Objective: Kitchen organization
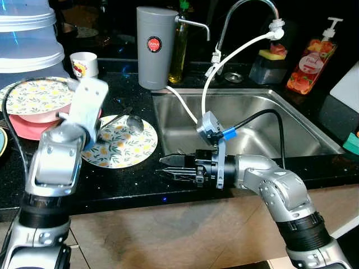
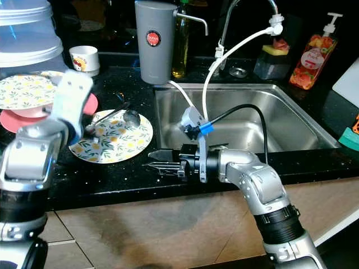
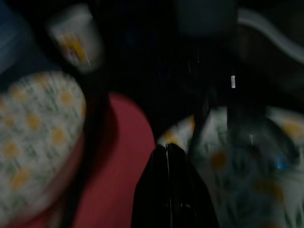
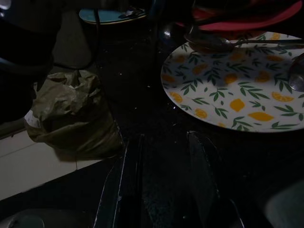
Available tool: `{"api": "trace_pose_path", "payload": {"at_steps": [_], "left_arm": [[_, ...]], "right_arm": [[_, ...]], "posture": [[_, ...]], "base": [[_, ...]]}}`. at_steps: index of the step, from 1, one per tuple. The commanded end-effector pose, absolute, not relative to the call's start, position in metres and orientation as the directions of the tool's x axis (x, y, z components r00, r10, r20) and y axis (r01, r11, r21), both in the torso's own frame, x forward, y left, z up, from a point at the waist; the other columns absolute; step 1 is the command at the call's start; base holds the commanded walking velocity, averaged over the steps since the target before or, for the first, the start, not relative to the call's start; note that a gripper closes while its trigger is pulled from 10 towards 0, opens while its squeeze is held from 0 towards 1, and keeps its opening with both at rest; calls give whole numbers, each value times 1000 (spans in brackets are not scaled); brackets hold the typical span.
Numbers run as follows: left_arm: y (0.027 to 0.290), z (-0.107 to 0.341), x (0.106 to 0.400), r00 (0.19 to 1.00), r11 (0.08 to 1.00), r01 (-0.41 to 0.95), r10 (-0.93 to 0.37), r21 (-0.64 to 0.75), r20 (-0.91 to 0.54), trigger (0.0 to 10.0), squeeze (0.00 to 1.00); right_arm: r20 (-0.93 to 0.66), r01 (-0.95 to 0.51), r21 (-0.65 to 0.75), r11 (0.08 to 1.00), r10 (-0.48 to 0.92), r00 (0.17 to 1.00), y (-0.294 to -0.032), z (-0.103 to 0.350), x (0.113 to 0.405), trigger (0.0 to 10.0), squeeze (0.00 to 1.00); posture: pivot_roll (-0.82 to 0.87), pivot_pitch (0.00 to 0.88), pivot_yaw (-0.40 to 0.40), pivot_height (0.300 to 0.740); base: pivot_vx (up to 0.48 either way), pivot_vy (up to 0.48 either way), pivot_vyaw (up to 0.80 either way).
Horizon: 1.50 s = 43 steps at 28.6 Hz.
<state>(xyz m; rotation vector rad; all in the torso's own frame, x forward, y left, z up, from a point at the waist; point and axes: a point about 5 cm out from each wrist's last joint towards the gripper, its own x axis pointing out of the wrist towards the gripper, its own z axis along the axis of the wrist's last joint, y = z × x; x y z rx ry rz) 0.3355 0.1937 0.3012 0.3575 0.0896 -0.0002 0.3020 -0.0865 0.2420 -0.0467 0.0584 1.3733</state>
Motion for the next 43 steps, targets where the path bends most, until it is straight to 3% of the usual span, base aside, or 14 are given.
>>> {"api": "trace_pose_path", "payload": {"at_steps": [1,3,6,7,9,10,24,25,26,27,34,42,43], "left_arm": [[190,304,335,998,939,22,-1,343,-59,0,0],[186,314,334,1000,945,28,-27,327,-6,0,0],[182,311,335,998,939,57,-46,340,-40,0,0],[182,301,336,995,924,73,-40,374,-95,1333,0],[182,294,336,991,913,82,-31,399,-134,1333,0],[185,279,338,982,900,97,-18,426,-186,10000,1000],[192,258,350,978,902,99,-9,421,-210,10000,1000],[192,256,351,976,907,108,-20,406,-216,10000,106],[191,255,352,975,911,114,-26,396,-220,10000,106],[191,253,353,972,921,122,-36,369,-232,10000,0],[192,248,359,965,932,165,-84,323,-249,10000,0],[186,260,365,978,917,189,-142,352,-155,10000,0],[186,260,365,978,917,185,-137,353,-156,4392,0]], "right_arm": [[-74,-978,-15,208,975,208,-90,244,303,10000,0],[-73,-978,-16,207,975,208,-90,245,303,10000,0],[-72,-978,-17,207,976,208,-90,245,303,10000,0],[-71,-978,-17,207,976,207,-90,245,303,10000,0],[-71,-978,-17,207,976,207,-90,245,304,10000,0],[-70,-978,-17,207,976,207,-90,245,303,10000,0],[-76,-978,-13,206,976,206,-90,243,302,10000,0],[-79,-979,-15,205,975,206,-90,243,302,10000,0],[-81,-979,-16,205,975,205,-90,243,302,10000,0],[-84,-979,-18,205,975,206,-91,242,302,10000,0],[-87,-979,-26,203,975,204,-90,243,302,10000,0],[-85,-979,-28,203,975,204,-90,245,302,10000,0],[-85,-979,-28,203,975,205,-90,245,302,10000,0]], "posture": [[-12,112,-74,740],[-12,112,-74,740],[-9,111,-74,740],[-9,111,-72,740],[-9,111,-72,740],[-11,110,-71,740],[-13,111,-73,740],[-15,111,-73,740],[-15,111,-73,740],[-17,108,-73,740],[-20,104,-74,740],[-23,104,-73,740],[-23,104,-73,740]], "base": [[0,0,0],[0,0,0],[0,0,0],[0,0,0],[0,0,0],[0,0,0],[0,0,0],[0,0,0],[0,0,0],[0,0,0],[0,0,0],[0,0,0],[0,0,0]]}}
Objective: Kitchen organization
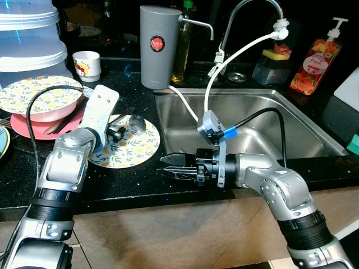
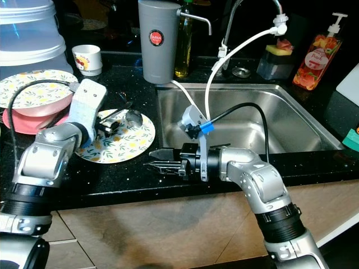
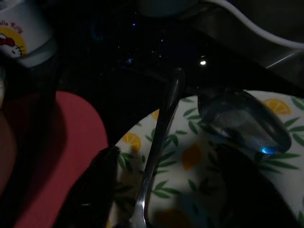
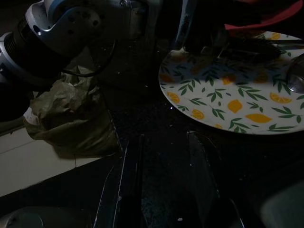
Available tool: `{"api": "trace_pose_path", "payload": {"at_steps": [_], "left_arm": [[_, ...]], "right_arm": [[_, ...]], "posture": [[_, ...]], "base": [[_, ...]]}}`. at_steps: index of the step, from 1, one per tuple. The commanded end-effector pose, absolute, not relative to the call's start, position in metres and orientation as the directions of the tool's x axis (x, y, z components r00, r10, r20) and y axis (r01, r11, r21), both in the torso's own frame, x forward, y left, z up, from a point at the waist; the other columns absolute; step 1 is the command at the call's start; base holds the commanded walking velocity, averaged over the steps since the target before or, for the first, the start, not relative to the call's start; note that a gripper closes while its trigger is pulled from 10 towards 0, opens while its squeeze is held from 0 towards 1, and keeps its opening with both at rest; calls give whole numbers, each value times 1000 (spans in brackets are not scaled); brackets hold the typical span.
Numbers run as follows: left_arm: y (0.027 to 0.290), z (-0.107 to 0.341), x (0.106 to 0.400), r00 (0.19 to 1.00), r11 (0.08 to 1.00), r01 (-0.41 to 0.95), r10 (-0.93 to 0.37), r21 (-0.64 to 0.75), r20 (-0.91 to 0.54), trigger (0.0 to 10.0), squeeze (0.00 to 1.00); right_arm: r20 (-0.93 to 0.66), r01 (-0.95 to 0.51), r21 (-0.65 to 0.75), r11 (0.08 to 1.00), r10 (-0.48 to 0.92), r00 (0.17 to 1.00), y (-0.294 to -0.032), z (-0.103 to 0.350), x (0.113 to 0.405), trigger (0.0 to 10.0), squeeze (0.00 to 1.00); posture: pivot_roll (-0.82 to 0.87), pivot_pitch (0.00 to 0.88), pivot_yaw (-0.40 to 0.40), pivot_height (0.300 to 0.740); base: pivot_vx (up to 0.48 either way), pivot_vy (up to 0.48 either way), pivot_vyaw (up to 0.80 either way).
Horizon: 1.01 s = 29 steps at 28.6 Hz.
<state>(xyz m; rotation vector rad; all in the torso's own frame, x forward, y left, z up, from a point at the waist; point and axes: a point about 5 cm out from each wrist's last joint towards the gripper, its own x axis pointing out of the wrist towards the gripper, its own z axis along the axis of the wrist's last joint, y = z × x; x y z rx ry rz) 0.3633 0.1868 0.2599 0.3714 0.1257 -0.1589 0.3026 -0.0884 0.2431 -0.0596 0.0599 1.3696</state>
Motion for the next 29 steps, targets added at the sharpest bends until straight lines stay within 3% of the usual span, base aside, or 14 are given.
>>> {"api": "trace_pose_path", "payload": {"at_steps": [1,2,3,4,15,20,29], "left_arm": [[187,259,366,978,916,180,-130,358,-160,3176,0],[188,259,367,979,914,180,-128,364,-162,4196,0],[188,259,367,979,914,180,-128,364,-162,4196,0],[189,258,368,978,911,180,-125,372,-167,10000,0],[195,251,372,974,910,169,-96,379,-204,10000,0],[201,237,372,933,915,196,-63,353,-354,10000,0],[201,232,371,901,918,232,-77,323,-426,10000,0]], "right_arm": [[-86,-979,-28,204,975,205,-90,245,302,10000,0],[-86,-979,-28,204,975,206,-90,245,302,10000,0],[-86,-979,-28,204,975,206,-90,245,302,10000,0],[-87,-978,-27,205,974,207,-91,245,303,10000,0],[-91,-977,-27,210,973,211,-92,245,304,10000,0],[-95,-978,-29,209,973,210,-93,245,304,10000,0],[-96,-978,-32,207,973,209,-93,246,304,10000,0]], "posture": [[-25,110,-72,740],[-25,111,-72,740],[-25,111,-72,740],[-26,113,-72,740],[-29,115,-73,740],[-31,115,-76,740],[-32,115,-76,740]], "base": [[0,0,0],[0,0,0],[0,0,0],[0,0,0],[0,0,0],[0,0,0],[0,0,0]]}}
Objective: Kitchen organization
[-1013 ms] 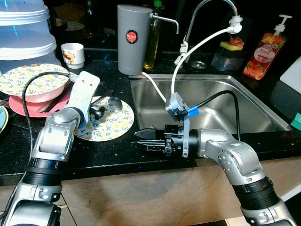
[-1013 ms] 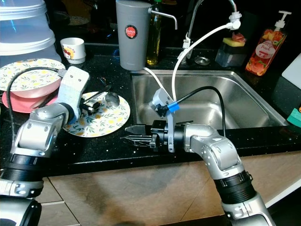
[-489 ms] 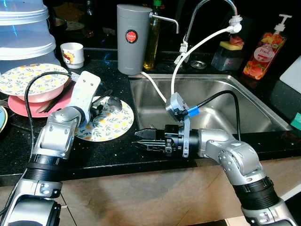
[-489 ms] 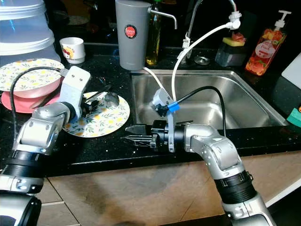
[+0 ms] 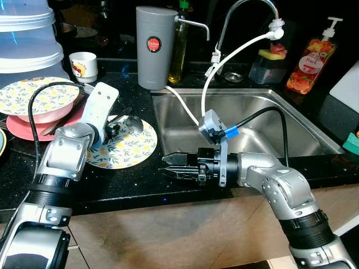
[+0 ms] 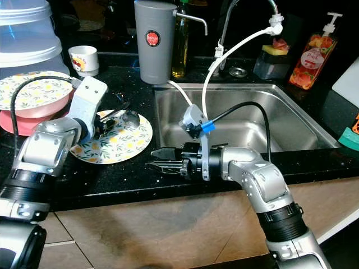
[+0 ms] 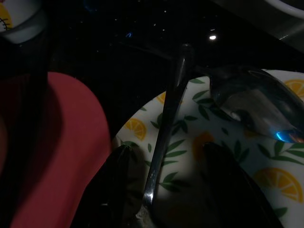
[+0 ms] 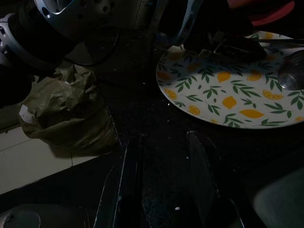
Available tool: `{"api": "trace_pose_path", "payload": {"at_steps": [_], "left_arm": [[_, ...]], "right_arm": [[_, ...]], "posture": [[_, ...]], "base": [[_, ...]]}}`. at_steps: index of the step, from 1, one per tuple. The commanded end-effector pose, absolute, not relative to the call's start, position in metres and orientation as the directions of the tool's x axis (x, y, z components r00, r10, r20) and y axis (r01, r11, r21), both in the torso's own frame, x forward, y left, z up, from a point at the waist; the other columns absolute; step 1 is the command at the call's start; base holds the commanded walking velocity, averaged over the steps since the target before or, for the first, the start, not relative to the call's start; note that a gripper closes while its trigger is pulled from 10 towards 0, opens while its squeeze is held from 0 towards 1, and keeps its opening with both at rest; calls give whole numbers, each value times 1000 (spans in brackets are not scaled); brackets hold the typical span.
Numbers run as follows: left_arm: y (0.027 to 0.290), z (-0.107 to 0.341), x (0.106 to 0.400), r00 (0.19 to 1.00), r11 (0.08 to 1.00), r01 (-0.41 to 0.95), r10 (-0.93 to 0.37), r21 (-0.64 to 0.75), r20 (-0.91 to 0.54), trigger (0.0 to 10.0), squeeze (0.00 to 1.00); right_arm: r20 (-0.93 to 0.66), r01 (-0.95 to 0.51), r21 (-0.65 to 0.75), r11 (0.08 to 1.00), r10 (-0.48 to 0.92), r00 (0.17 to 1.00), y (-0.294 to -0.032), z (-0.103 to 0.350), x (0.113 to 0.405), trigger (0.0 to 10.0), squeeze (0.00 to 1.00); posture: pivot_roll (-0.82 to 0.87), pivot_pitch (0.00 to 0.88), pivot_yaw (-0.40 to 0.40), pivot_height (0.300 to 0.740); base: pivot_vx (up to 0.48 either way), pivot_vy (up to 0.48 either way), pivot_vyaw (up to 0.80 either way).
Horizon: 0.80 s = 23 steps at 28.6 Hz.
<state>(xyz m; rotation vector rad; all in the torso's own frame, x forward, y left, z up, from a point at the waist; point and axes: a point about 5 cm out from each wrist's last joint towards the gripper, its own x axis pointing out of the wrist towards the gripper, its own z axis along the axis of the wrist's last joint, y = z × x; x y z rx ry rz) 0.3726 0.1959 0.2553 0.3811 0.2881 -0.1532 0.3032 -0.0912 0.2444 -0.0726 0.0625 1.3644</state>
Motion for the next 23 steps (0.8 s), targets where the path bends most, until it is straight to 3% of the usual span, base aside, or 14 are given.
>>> {"api": "trace_pose_path", "payload": {"at_steps": [1,2,3,4,5,23], "left_arm": [[201,232,371,901,918,232,-77,323,-426,10000,0],[200,232,371,900,918,235,-82,318,-428,10000,0],[200,232,371,901,918,237,-85,317,-425,3176,0],[200,232,371,901,918,237,-85,317,-425,3176,0],[199,233,371,902,919,240,-91,314,-421,0,0],[200,240,369,911,918,227,-82,325,-405,0,0]], "right_arm": [[-96,-978,-32,207,973,209,-93,246,304,10000,0],[-96,-978,-32,206,973,208,-93,246,304,10000,0],[-97,-978,-32,206,973,208,-93,246,304,10000,0],[-97,-978,-32,206,973,208,-93,246,304,10000,0],[-97,-978,-32,206,973,208,-93,246,304,10000,0],[-97,-977,-31,210,972,212,-93,246,305,10000,0]], "posture": [[-32,115,-76,740],[-32,115,-76,740],[-32,115,-76,740],[-32,115,-76,740],[-33,114,-77,740],[-33,115,-76,740]], "base": [[0,0,0],[0,0,0],[0,0,0],[0,0,0],[0,0,0],[0,0,0]]}}
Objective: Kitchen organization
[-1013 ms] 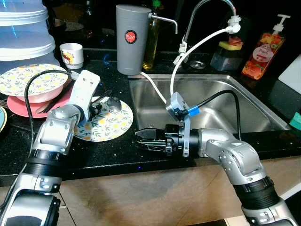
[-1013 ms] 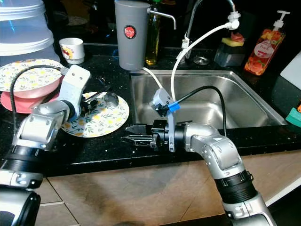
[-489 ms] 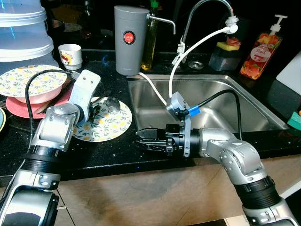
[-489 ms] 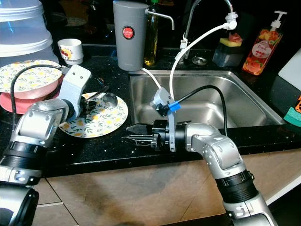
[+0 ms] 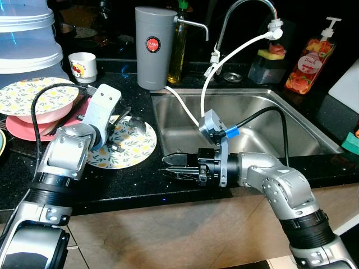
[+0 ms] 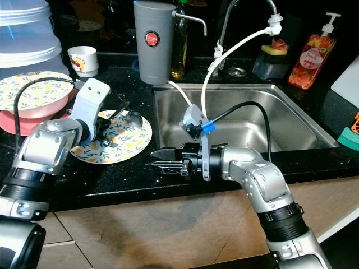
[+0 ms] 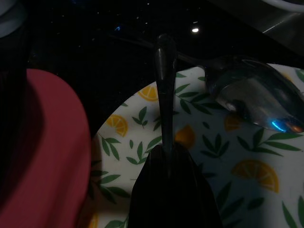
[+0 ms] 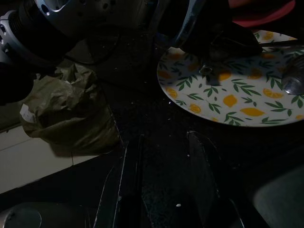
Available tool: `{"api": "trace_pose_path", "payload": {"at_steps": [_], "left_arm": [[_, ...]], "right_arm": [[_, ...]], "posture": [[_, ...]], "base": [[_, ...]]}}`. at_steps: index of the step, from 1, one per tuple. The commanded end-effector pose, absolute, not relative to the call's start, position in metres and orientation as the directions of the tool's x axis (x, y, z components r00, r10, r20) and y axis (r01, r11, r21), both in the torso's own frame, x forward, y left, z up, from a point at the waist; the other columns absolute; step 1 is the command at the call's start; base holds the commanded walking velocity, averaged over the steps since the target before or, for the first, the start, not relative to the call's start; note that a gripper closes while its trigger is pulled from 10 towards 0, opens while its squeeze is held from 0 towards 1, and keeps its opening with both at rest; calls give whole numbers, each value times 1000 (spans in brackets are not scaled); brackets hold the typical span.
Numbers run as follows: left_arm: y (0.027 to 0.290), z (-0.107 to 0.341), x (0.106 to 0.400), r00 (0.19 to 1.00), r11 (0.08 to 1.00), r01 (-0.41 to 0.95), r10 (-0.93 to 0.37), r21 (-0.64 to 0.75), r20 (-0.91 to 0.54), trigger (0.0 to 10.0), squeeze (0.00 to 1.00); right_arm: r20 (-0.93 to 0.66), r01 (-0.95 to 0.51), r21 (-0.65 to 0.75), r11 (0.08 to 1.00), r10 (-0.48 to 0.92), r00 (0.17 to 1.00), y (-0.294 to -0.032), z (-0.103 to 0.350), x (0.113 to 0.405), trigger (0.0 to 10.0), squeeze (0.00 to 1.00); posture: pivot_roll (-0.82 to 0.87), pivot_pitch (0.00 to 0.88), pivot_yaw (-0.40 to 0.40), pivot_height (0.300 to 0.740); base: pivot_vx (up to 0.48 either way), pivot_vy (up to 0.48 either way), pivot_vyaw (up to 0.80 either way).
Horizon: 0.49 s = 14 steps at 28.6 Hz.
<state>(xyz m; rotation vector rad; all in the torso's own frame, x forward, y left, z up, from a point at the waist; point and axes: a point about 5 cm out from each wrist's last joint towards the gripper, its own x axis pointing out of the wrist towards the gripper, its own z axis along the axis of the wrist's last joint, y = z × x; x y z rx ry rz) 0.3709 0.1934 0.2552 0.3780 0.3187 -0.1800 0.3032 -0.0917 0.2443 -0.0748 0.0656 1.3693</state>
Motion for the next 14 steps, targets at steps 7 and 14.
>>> {"api": "trace_pose_path", "payload": {"at_steps": [7,14], "left_arm": [[199,282,372,973,940,141,-73,311,-219,0,0],[195,320,369,996,967,85,-77,242,-43,0,0]], "right_arm": [[-56,-975,-25,221,973,222,-93,251,307,10000,0],[-33,-974,-17,224,974,224,-94,254,308,10000,0]], "posture": [[-33,114,-76,740],[-31,110,-76,740]], "base": [[0,0,0],[0,0,0]]}}
